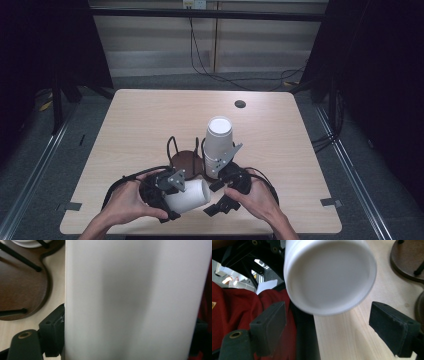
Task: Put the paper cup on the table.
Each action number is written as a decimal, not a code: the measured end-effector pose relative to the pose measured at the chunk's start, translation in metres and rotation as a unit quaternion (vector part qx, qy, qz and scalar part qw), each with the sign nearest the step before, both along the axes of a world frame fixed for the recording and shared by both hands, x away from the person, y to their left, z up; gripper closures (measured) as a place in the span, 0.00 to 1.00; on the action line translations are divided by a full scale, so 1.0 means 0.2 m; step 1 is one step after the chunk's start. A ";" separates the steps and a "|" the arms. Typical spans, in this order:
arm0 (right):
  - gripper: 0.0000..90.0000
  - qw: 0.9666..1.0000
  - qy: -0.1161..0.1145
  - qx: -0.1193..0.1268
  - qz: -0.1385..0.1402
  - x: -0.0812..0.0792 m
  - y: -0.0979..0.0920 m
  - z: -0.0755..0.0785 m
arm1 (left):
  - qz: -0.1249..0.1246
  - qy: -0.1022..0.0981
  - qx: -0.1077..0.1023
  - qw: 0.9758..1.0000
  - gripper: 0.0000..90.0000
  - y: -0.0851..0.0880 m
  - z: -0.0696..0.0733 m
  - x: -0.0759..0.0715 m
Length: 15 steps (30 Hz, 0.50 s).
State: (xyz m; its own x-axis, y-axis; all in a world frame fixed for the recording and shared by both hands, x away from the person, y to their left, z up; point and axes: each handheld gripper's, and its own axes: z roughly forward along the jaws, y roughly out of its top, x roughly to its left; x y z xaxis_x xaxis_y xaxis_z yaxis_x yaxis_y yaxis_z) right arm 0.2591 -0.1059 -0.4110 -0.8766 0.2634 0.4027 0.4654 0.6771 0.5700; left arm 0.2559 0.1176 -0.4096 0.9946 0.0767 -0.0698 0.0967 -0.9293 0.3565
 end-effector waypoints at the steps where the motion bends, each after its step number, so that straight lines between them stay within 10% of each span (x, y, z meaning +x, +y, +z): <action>1: 0.16 1.000 0.000 0.000 0.003 0.00 0.00 0.00 | -0.005 0.001 0.003 1.000 0.17 -0.01 -0.01 0.00; 15: 0.18 0.999 0.020 -0.003 0.025 0.00 0.06 -0.03 | -0.026 -0.003 0.025 0.999 0.17 -0.08 -0.03 -0.04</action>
